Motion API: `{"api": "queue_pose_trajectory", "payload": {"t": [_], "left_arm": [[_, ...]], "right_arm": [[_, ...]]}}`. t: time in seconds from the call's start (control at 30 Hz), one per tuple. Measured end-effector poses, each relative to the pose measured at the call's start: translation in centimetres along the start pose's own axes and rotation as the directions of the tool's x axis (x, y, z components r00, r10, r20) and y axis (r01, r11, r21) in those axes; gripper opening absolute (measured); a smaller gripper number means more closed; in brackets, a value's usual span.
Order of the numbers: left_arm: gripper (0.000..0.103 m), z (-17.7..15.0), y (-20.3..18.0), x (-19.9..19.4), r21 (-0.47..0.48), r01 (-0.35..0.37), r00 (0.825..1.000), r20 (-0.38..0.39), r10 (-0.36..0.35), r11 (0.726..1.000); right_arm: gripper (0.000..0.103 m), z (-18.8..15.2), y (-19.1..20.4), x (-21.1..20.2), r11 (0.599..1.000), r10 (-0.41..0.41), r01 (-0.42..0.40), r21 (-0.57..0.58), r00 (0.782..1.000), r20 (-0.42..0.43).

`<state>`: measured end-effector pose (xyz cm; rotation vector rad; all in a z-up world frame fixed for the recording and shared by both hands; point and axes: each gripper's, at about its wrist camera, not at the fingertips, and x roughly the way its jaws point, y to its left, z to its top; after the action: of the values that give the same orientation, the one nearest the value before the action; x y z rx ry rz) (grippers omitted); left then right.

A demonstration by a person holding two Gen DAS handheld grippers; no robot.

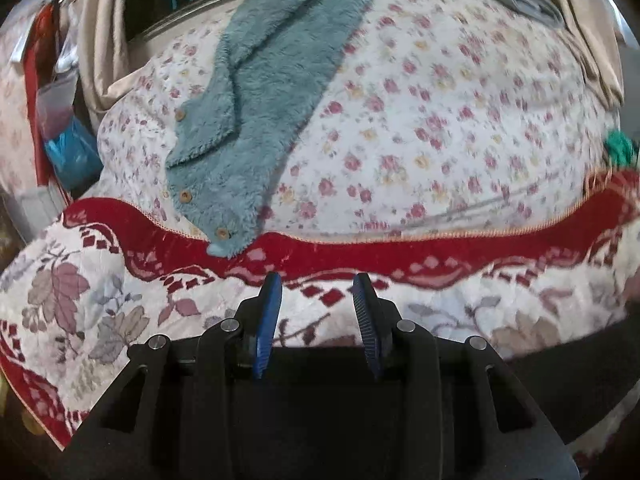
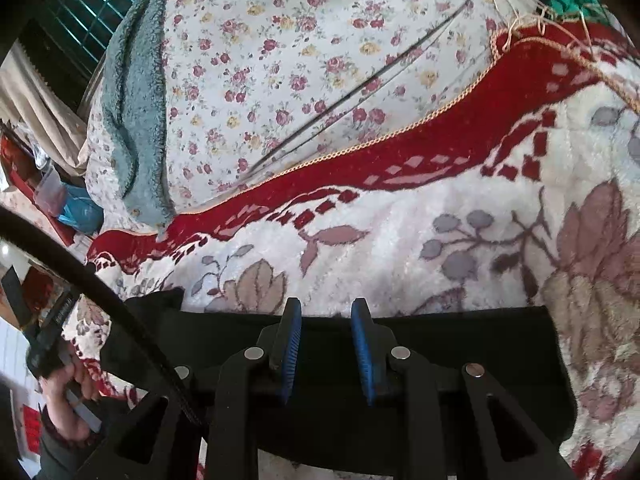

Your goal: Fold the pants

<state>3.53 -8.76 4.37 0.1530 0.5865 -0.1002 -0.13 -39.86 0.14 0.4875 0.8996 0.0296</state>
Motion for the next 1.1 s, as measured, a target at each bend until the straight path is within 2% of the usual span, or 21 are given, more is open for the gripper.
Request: {"api": "queue_pose_trajectory", "payload": {"t": [0.17,0.37,0.63,0.7,0.8,0.83,0.97,1.0,1.1], "left_arm": [[0.036,-0.2,-0.3,0.0,0.005,0.013,1.0,0.0,-0.013,1.0],[0.035,-0.4,-0.3,-0.1,-0.006,0.04,0.999,-0.01,-0.04,0.999],[0.036,-0.5,0.3,0.4,-0.051,0.071,0.996,-0.041,-0.073,0.996],[0.035,-0.6,0.2,1.1,-0.07,0.13,0.988,-0.076,-0.135,0.989],[0.035,-1.0,-0.3,2.2,-0.108,0.234,0.959,-0.14,-0.248,0.966],[0.035,-1.0,-0.6,2.2,-0.101,0.239,0.957,-0.145,-0.252,0.966],[0.035,-0.9,-2.9,1.5,0.01,0.216,0.968,-0.13,-0.213,0.976],[0.036,-1.0,-3.3,1.4,0.021,0.221,0.968,-0.124,-0.217,0.975],[0.035,-0.9,-3.7,1.6,0.022,0.235,0.965,-0.126,-0.231,0.972]], "right_arm": [[0.024,0.0,0.2,-0.2,0.999,-0.047,0.048,-0.019,0.999,0.014],[0.024,-0.6,0.3,-2.5,0.996,-0.077,0.08,-0.036,0.994,0.072],[0.024,-2.0,-3.5,-5.2,0.989,-0.147,0.148,0.0,0.98,0.137],[0.024,-2.1,-5.0,-4.9,0.988,-0.15,0.147,0.037,0.982,0.118],[0.024,-1.9,-6.3,-5.5,0.991,-0.083,0.067,0.116,0.987,0.14],[0.024,-1.9,-6.4,-5.7,0.99,-0.073,0.054,0.127,0.986,0.15],[0.024,-2.2,-7.0,-7.4,0.984,-0.032,-0.004,0.177,0.979,0.203],[0.024,-2.5,-7.4,-8.1,0.979,-0.006,-0.041,0.2,0.974,0.227],[0.024,-3.8,-7.8,-9.5,0.965,0.005,-0.077,0.252,0.962,0.274]]}}
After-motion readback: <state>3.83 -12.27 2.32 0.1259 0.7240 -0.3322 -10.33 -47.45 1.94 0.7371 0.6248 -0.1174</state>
